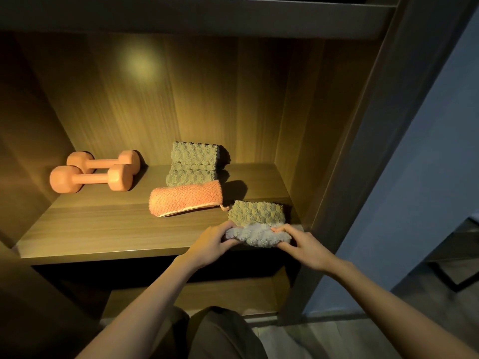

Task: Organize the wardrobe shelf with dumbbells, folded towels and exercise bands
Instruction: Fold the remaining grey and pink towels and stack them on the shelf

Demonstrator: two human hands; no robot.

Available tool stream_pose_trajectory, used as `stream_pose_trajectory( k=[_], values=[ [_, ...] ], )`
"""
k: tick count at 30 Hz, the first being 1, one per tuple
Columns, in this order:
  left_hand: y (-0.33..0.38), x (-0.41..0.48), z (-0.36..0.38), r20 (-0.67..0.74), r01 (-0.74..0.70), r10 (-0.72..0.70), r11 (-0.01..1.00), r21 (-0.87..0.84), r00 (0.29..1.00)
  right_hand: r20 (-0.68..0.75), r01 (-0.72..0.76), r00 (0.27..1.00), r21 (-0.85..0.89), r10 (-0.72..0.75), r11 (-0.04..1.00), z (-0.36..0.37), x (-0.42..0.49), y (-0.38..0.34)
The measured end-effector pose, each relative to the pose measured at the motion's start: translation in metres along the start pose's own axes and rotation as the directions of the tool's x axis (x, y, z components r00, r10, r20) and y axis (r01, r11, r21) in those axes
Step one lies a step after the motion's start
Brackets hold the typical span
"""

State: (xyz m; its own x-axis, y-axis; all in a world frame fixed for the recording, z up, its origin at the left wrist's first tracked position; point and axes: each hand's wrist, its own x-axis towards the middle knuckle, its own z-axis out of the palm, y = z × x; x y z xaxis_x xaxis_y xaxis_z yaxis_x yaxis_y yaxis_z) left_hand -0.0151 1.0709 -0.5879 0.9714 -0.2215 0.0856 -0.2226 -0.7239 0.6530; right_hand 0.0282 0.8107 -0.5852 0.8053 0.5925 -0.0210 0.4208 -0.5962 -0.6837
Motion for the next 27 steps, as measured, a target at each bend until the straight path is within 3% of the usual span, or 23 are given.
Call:
stream_pose_trajectory(
  k=[5, 10, 13, 18, 21, 24, 25, 27],
  values=[
    [0.005, 0.014, 0.006, -0.136, 0.169, -0.181, 0.981, -0.092, 0.974, -0.15, -0.096, 0.981, 0.176, 0.123, 0.98, 0.004, 0.008, -0.001],
    [0.005, 0.031, 0.014, -0.204, 0.348, -0.37, 0.928, -0.135, 0.907, -0.319, -0.186, 0.92, 0.16, 0.229, 0.969, 0.011, 0.02, -0.003],
    [0.006, 0.036, 0.016, -0.29, 0.388, -0.413, 0.911, -0.141, 0.863, -0.415, -0.225, 0.867, 0.168, 0.276, 0.96, 0.015, 0.027, -0.006],
    [0.011, 0.04, 0.023, -0.373, 0.375, -0.35, 0.927, -0.005, 0.859, -0.465, -0.28, 0.853, -0.022, 0.238, 0.96, 0.02, 0.033, -0.01],
    [0.016, 0.04, 0.024, -0.476, 0.358, -0.303, 0.933, 0.028, 0.826, -0.507, -0.23, 0.86, -0.279, 0.06, 0.933, 0.02, 0.038, -0.013],
    [0.015, 0.037, 0.028, -0.487, 0.172, 0.039, 0.908, 0.381, 0.873, -0.382, -0.075, 0.911, -0.52, -0.153, 0.851, 0.02, 0.042, -0.014],
    [0.012, 0.035, 0.03, -0.442, 0.1, 0.104, 0.905, 0.414, 0.891, -0.332, -0.041, 0.927, -0.551, -0.174, 0.834, 0.021, 0.042, -0.013],
    [0.008, 0.031, 0.031, -0.374, 0.03, 0.093, 0.95, 0.311, 0.923, -0.252, -0.002, 0.954, -0.549, -0.163, 0.836, 0.02, 0.04, -0.008]
  ],
)
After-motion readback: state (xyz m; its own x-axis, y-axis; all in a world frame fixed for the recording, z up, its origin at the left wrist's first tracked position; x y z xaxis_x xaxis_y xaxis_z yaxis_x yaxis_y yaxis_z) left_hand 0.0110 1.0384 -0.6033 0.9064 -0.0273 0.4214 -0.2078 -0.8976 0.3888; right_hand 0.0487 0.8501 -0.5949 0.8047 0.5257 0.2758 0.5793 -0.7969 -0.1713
